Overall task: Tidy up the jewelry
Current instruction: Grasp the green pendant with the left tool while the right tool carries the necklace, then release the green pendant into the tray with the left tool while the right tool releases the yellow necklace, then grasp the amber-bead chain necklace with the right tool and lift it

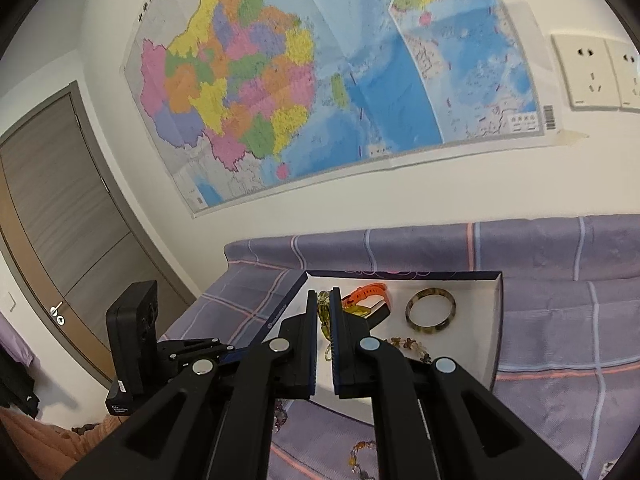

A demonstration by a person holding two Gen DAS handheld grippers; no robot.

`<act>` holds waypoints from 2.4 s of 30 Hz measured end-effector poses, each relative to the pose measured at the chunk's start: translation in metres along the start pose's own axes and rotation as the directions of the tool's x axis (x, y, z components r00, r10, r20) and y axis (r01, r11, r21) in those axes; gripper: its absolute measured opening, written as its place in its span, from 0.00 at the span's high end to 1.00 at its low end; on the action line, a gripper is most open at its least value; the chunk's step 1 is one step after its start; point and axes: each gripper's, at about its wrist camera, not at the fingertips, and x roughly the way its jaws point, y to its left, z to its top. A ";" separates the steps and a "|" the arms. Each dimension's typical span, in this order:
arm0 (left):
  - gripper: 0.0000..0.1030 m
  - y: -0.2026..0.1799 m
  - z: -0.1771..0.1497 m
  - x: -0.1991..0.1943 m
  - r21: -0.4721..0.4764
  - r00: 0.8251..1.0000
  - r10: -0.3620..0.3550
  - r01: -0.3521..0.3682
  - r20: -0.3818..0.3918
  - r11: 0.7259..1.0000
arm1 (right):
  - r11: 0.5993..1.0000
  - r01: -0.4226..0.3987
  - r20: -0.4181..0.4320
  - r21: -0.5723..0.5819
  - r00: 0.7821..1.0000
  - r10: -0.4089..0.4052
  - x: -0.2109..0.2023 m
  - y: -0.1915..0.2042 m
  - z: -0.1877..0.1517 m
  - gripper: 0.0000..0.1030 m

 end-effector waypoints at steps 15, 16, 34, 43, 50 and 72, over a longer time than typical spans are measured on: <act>0.84 0.012 0.001 0.038 -0.042 0.996 0.029 -0.033 -0.083 0.999 | 0.999 0.032 -0.064 0.031 0.998 -0.030 0.033 -0.022 -0.008 0.96; 0.84 0.013 0.001 0.040 -0.043 0.996 0.030 -0.034 -0.088 0.998 | 0.999 0.041 -0.074 0.033 0.996 -0.039 0.036 -0.025 -0.010 0.96; 0.83 0.013 -0.003 0.074 -0.036 0.985 0.048 -0.055 -0.166 0.998 | 0.990 0.124 -0.201 0.072 0.974 -0.108 0.077 -0.057 -0.040 0.95; 0.62 0.008 -0.006 0.070 -0.030 0.989 0.056 -0.061 -0.134 0.998 | 0.983 0.174 -0.225 0.064 0.962 -0.156 0.079 -0.058 -0.049 0.70; 0.50 0.012 -0.004 0.025 -0.034 0.997 0.077 -0.077 -0.011 0.996 | 0.982 0.184 -0.203 0.033 0.964 -0.174 0.058 -0.047 -0.054 0.60; 0.54 0.048 -0.087 -0.037 -0.104 0.996 0.081 -0.085 -0.046 0.991 | 0.979 -0.045 -0.371 -0.197 0.928 -0.032 0.092 0.074 -0.122 0.64</act>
